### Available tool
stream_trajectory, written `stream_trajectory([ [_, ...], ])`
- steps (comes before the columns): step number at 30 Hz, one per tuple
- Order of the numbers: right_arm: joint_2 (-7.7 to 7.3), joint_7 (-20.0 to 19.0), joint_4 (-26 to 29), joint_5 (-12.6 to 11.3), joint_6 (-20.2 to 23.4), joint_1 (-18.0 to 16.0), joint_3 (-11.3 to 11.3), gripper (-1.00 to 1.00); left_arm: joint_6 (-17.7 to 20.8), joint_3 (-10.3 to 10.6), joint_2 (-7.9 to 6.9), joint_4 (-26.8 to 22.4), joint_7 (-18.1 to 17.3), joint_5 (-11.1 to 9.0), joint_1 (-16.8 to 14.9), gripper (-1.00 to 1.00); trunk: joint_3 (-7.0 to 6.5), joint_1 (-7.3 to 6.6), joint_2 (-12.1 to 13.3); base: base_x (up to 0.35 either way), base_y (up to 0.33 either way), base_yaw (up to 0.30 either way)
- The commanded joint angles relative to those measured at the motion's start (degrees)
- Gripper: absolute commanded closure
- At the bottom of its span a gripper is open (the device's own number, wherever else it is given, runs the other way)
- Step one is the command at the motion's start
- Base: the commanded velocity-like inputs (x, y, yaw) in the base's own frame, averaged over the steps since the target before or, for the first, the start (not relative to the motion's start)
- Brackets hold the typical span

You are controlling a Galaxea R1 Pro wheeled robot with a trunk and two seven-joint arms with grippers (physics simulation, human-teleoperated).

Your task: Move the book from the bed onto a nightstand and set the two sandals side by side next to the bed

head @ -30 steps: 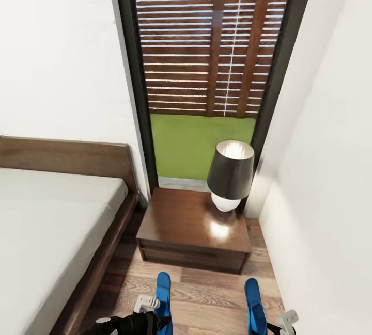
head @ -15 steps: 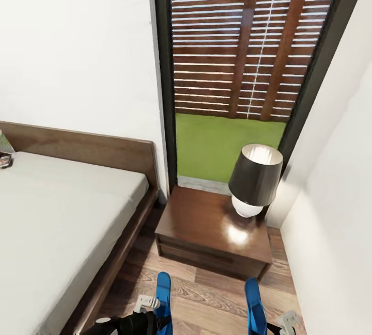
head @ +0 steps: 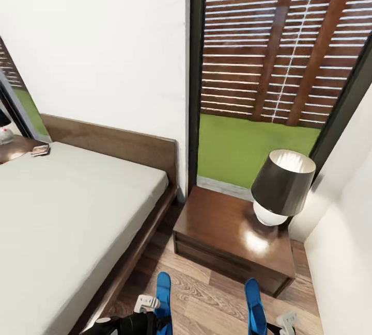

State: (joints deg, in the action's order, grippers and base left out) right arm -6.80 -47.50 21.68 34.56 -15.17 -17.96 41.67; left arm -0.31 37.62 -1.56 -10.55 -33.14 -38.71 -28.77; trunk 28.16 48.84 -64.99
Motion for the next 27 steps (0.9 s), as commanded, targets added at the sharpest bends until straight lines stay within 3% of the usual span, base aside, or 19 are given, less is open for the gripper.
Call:
stream_trajectory([
  [1, 0.03, -0.31, 0.03, 0.51, -0.30, -0.06, 0.47, 1.00, -0.04, 0.44, 0.04, 0.01, -0.08, -0.44, -0.05, 1.00, 0.05, 0.00, -0.04, 0.000, 0.000, 0.287],
  [10, 0.03, -0.31, 0.03, 0.51, -0.30, -0.06, 0.50, 1.00, -0.04, 0.44, 1.53, 1.60, 0.10, -0.23, 0.02, 1.00, 0.05, 0.00, -0.04, -0.225, 0.000, 0.246],
  [27, 0.03, -0.32, 0.03, 0.51, -0.30, -0.06, 0.50, 1.00, -0.04, 0.44, 1.91, 1.68, 0.08, -0.22, 0.03, 1.00, 0.05, 0.00, -0.04, -0.031, -0.001, 0.012],
])
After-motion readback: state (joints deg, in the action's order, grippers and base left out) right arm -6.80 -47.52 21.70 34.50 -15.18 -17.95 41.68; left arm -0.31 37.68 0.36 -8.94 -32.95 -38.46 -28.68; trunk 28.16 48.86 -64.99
